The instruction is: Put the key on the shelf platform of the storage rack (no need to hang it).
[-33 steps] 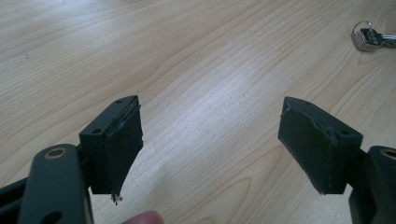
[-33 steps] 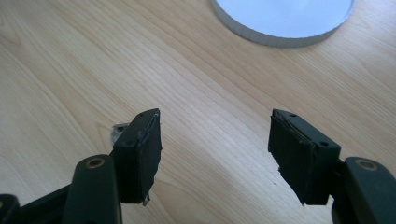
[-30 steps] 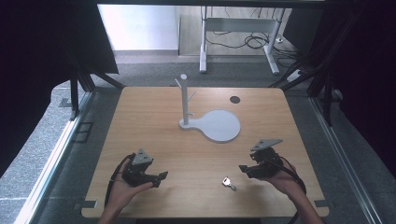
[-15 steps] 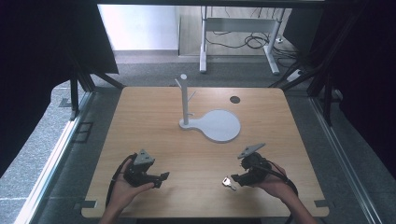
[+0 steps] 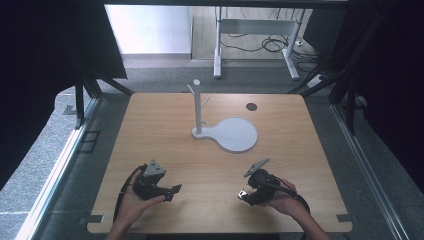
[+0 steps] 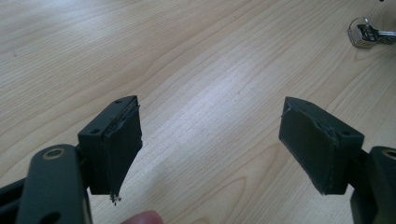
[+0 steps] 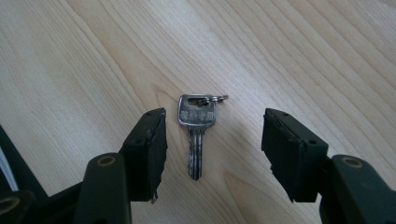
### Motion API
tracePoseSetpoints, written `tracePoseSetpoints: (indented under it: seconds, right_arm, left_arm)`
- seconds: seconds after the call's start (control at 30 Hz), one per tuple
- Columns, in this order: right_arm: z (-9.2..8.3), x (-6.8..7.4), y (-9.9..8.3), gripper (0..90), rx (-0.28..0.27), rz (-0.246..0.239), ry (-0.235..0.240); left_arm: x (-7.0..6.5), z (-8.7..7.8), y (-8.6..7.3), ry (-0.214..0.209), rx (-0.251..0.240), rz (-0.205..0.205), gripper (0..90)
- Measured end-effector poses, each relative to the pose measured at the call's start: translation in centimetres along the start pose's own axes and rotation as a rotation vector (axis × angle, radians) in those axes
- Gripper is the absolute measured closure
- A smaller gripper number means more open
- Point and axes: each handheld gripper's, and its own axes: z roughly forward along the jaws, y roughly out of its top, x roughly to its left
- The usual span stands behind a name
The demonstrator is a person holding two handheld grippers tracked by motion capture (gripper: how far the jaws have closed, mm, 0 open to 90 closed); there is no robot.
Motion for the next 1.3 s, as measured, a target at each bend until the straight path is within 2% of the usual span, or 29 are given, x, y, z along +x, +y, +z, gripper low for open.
tracePoseSetpoints:
  seconds: [0.57,0.83,1.13,1.3]
  right_arm:
    - [2.1,1.0,0.6,46.1,0.055,-0.027,-0.003]
    - [2.6,1.3,0.9,52.2,0.077,-0.026,-0.024]
    - [2.5,1.5,1.1,66.0,0.089,-0.022,-0.033]
    - [2.5,1.3,1.1,66.8,0.091,-0.02,-0.025]
  left_arm:
    - [-0.2,0.1,0.0,-0.002,0.003,0.0,21.5]
    - [0.0,0.1,0.0,0.0,0.004,-0.001,21.5]
    - [-0.1,0.2,-0.1,0.001,0.006,0.002,21.5]
    - [0.0,0.2,-0.1,0.001,0.007,-0.001,21.5]
